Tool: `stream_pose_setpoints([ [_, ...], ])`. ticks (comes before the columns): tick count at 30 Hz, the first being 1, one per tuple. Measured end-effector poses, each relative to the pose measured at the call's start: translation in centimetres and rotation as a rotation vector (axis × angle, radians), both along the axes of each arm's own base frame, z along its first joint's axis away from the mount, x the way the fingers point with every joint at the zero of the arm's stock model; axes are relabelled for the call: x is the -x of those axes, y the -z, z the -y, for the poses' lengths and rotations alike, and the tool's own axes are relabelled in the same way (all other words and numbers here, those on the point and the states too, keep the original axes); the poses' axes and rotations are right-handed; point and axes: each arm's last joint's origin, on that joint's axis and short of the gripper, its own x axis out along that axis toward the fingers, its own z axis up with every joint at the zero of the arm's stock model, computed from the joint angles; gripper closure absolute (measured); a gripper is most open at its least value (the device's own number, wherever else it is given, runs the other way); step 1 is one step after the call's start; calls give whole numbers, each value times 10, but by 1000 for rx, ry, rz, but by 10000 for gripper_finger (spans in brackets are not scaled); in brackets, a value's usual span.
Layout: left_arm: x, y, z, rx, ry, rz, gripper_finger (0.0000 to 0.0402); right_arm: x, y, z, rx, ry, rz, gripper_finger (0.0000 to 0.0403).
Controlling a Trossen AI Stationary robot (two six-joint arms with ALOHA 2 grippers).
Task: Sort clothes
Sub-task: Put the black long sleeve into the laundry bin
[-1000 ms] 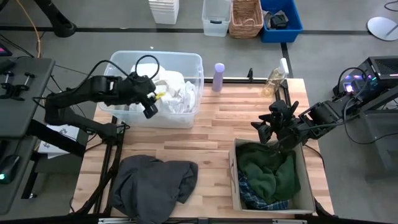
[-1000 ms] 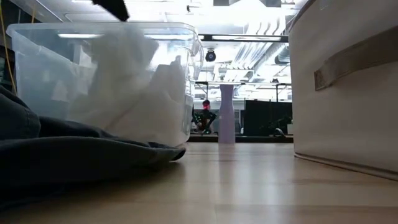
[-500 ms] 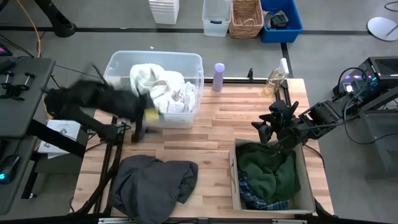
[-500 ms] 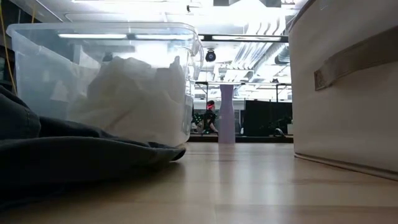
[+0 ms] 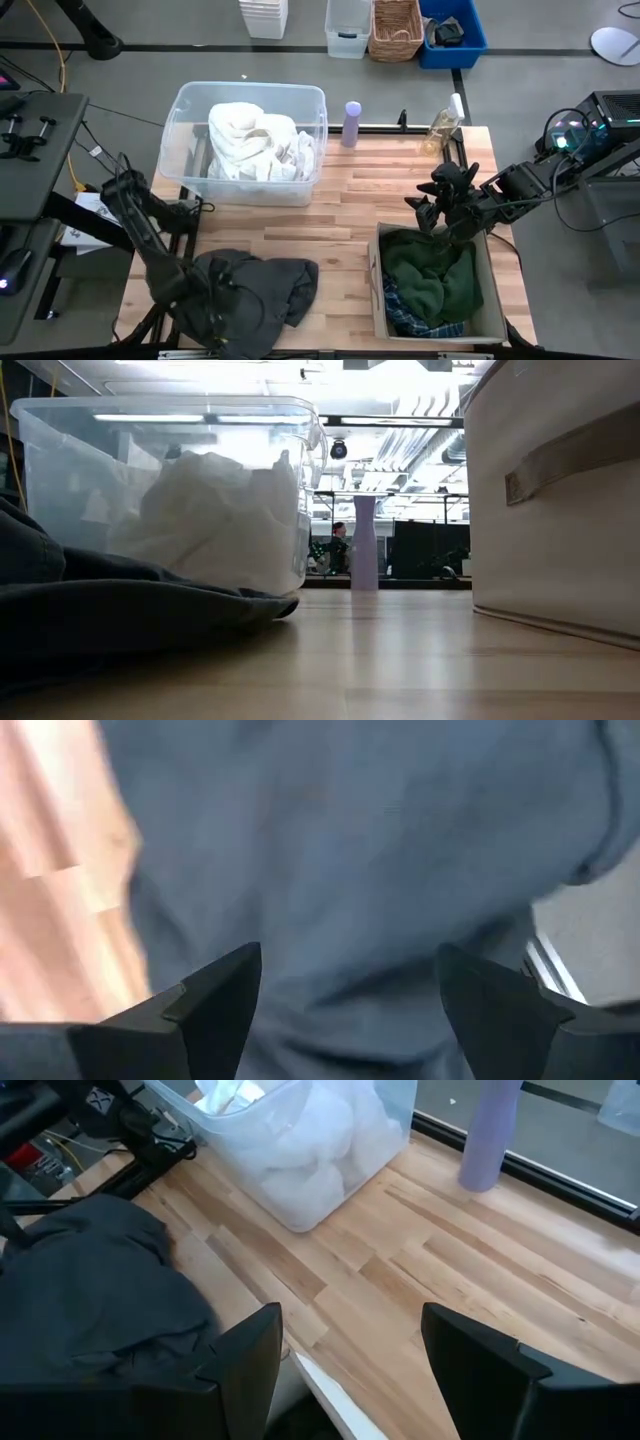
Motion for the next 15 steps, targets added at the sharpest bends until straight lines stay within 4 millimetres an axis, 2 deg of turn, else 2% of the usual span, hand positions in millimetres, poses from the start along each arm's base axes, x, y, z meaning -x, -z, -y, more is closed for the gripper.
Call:
stream_pose_setpoints([
  [3,-3,33,10,-16,15,-22,117,0,0,0,7,-2,-2,167],
  [7,-11,70,8,-9,-50,-33,117,0,0,0,6,0,-2,167],
  [10,-8,108,3,-31,-96,-108,118,0,0,0,1,5,0,167],
  [13,-8,135,-6,-59,-134,-175,118,0,0,0,-3,3,-1,167],
  [15,-12,146,-10,-54,-145,-201,123,0,0,0,-9,9,2,167],
])
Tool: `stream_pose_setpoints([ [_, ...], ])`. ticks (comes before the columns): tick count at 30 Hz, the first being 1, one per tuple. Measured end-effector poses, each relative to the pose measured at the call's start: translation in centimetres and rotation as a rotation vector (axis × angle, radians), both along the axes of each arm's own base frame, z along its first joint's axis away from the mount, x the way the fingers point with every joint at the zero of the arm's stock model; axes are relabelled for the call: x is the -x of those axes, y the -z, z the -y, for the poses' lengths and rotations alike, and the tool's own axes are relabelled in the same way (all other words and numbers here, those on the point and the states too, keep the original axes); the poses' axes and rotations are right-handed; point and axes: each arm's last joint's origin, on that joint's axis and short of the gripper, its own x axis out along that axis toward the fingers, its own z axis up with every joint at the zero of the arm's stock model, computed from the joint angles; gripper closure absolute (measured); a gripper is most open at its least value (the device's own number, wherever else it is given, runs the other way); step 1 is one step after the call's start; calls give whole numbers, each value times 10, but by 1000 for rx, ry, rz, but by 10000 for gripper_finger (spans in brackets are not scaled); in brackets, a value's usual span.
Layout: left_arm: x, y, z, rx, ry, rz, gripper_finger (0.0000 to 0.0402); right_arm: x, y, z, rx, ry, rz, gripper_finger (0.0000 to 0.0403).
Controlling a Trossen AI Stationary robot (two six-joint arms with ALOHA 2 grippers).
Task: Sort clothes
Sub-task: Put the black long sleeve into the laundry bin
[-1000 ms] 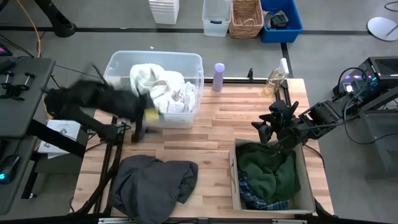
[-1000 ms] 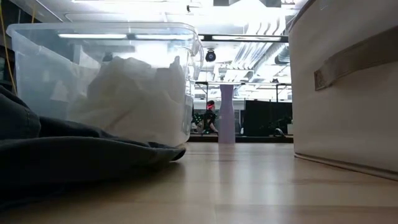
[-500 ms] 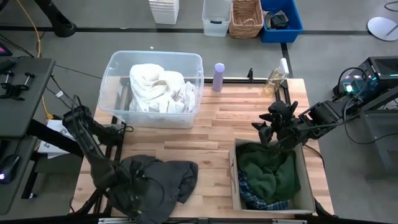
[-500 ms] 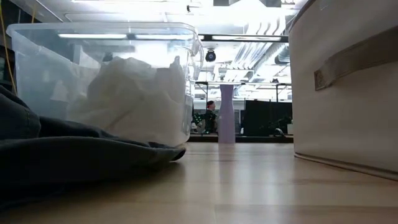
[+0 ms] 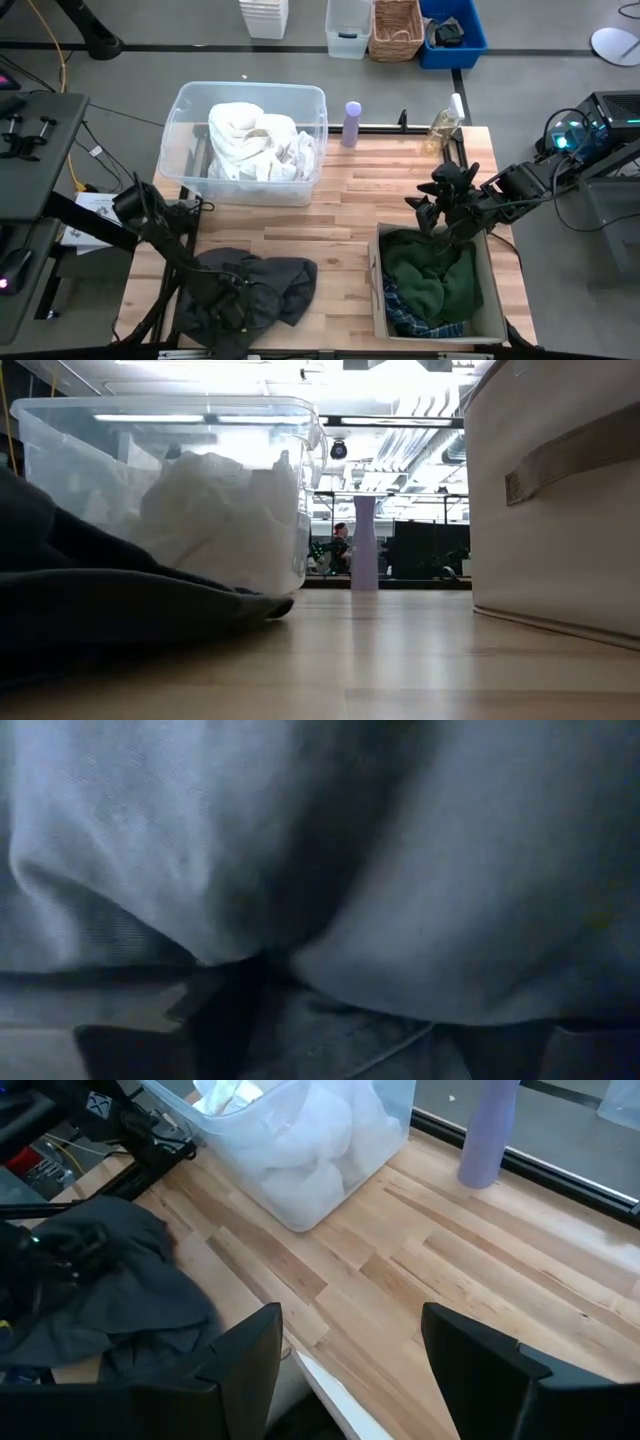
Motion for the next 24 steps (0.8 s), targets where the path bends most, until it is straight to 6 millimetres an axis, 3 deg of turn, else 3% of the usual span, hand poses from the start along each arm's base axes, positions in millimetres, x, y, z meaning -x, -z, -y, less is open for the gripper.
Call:
stream_pose_setpoints([
  [3,-10,8,-4,12,3,12,176,0,0,0,-7,5,3,167],
  [7,-36,8,-18,82,-47,88,347,0,0,-1,-31,8,1,167],
  [8,-47,6,-24,79,-68,161,369,0,0,-1,-34,8,1,167],
  [12,-91,-25,-61,-51,-120,404,374,-1,0,-1,-42,6,8,167],
  [16,-136,-94,-94,-20,-113,676,374,-2,-1,-2,-50,3,25,167],
  [19,-156,-148,-111,-16,-55,842,375,-3,-3,-3,-60,-8,50,167],
  [24,-167,-250,-115,-65,110,1158,375,4,-23,-5,-36,-29,266,167],
])
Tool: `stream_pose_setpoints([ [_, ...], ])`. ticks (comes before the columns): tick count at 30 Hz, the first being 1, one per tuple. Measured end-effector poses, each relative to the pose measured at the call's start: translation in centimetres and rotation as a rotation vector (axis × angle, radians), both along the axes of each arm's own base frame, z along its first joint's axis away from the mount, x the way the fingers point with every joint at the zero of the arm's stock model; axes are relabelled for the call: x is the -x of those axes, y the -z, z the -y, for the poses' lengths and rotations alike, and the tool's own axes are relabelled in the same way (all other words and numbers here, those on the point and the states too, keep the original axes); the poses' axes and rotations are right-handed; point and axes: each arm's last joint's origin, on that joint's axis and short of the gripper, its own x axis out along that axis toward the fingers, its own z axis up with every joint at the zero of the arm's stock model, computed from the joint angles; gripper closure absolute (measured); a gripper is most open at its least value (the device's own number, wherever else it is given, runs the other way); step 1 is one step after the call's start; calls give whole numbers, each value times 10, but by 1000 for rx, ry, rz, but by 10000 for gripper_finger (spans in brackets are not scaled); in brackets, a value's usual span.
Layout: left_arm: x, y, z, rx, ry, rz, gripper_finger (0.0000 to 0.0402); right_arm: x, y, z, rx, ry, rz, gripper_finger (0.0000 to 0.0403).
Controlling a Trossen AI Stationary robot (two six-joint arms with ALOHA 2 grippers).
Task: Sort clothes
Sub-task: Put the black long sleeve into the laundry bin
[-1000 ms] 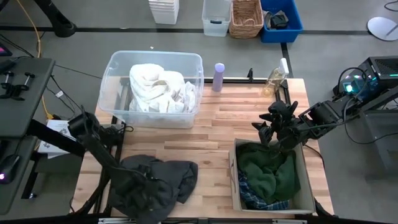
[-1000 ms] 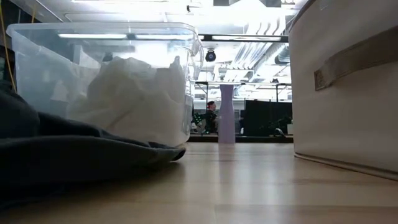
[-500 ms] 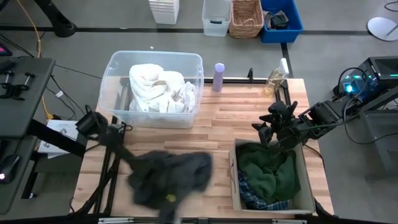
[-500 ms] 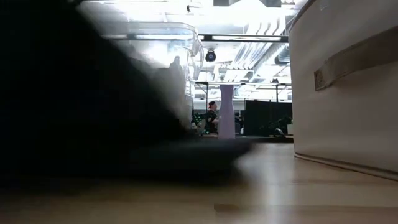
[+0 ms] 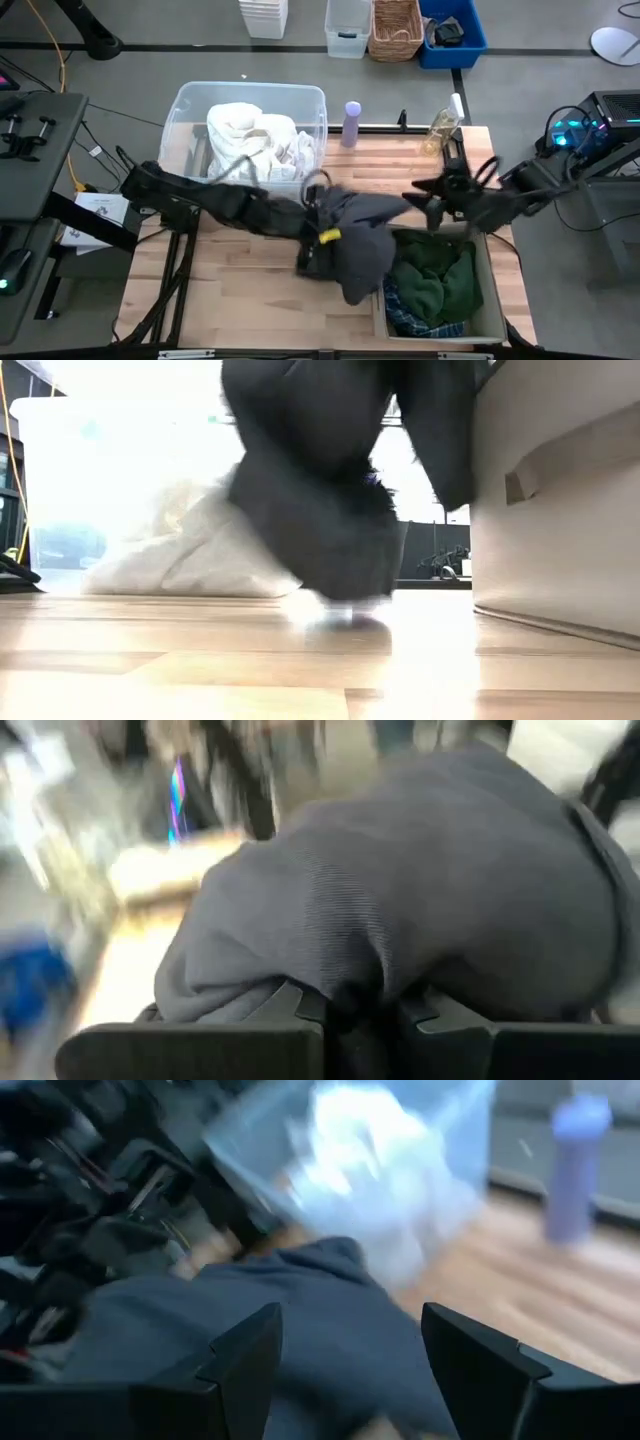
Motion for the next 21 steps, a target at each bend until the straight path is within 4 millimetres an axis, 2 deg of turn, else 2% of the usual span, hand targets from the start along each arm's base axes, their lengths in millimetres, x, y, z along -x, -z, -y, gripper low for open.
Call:
stream_pose_setpoints([
  [3,2,-53,-1,-73,55,224,375,9,-19,1,50,11,163,167],
  [6,6,-96,-4,-130,64,483,376,20,-37,3,122,25,284,167],
  [9,11,-127,-12,-125,102,748,376,33,-57,9,200,49,381,167],
  [11,10,-138,-17,-61,155,906,376,42,-70,13,245,75,427,167],
  [13,4,-141,-19,6,223,1011,376,49,-81,17,291,99,453,167],
  [15,-9,-135,-21,62,267,1088,376,54,-90,21,332,114,466,167],
  [21,-61,-92,-24,265,299,1203,376,58,-99,26,387,121,478,167],
])
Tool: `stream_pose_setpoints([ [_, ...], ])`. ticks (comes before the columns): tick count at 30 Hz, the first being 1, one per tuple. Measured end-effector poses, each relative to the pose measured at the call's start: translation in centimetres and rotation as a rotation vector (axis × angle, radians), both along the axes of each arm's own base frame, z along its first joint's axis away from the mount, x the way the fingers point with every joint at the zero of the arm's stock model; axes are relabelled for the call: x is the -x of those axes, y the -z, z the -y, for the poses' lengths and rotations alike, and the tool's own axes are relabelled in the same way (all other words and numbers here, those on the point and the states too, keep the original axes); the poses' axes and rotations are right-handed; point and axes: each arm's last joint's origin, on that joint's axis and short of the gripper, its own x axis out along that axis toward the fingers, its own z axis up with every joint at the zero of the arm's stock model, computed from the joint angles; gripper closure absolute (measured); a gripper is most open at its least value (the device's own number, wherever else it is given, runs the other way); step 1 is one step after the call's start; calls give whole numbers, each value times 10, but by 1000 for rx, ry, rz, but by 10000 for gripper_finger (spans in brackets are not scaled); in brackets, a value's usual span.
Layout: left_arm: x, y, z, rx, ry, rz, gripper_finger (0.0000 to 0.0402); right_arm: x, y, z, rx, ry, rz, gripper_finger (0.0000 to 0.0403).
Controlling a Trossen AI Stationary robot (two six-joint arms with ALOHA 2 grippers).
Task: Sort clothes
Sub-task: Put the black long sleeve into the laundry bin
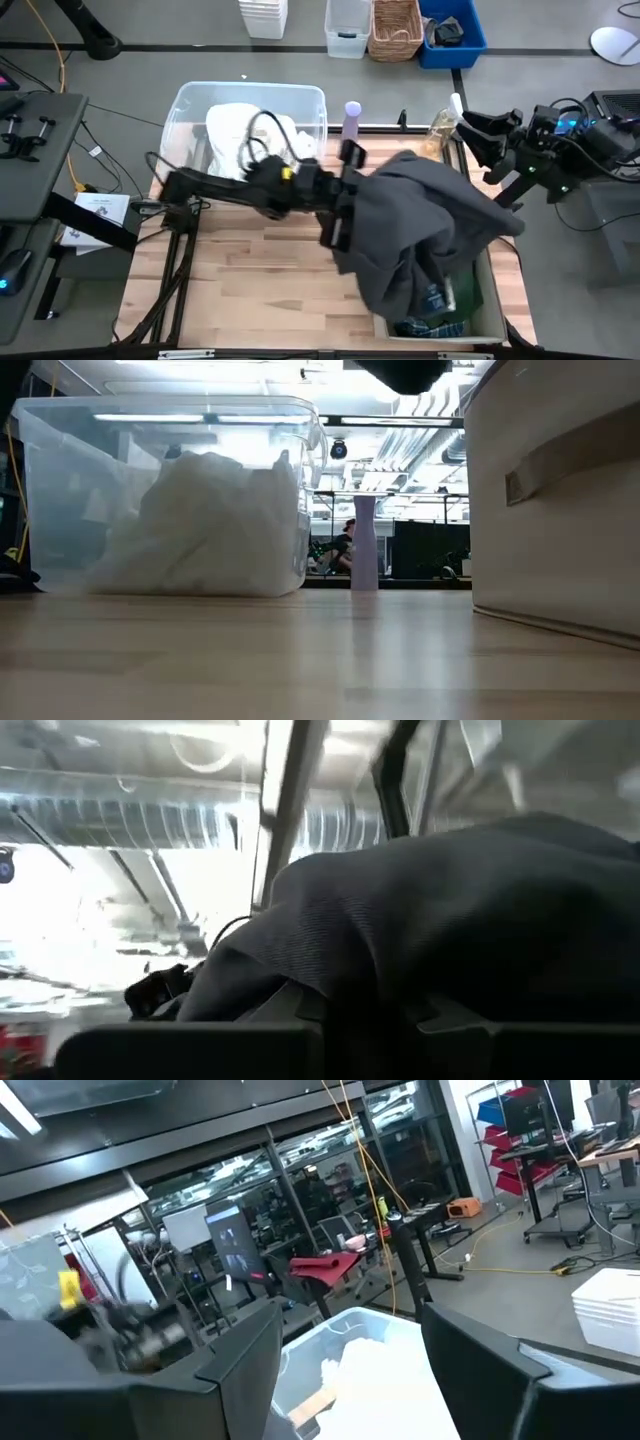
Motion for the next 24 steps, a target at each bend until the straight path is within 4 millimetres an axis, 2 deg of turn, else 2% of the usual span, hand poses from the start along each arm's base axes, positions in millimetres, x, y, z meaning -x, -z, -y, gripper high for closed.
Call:
stream_pose_setpoints([
  [4,-29,16,-7,137,98,127,376,0,0,0,2,0,-2,167],
  [9,-46,11,-21,246,222,296,376,0,0,0,-3,-1,1,167],
  [11,-49,21,-26,266,231,309,376,0,0,0,-4,1,1,167],
  [14,-63,45,-31,309,263,227,376,2,0,2,-7,10,1,167],
  [17,-81,72,-27,343,294,124,376,2,0,2,-7,15,-1,167],
  [21,-108,114,-4,355,300,-81,355,2,0,2,12,17,-14,167],
  [24,-127,155,17,355,302,-271,349,2,1,2,20,17,-22,167],
])
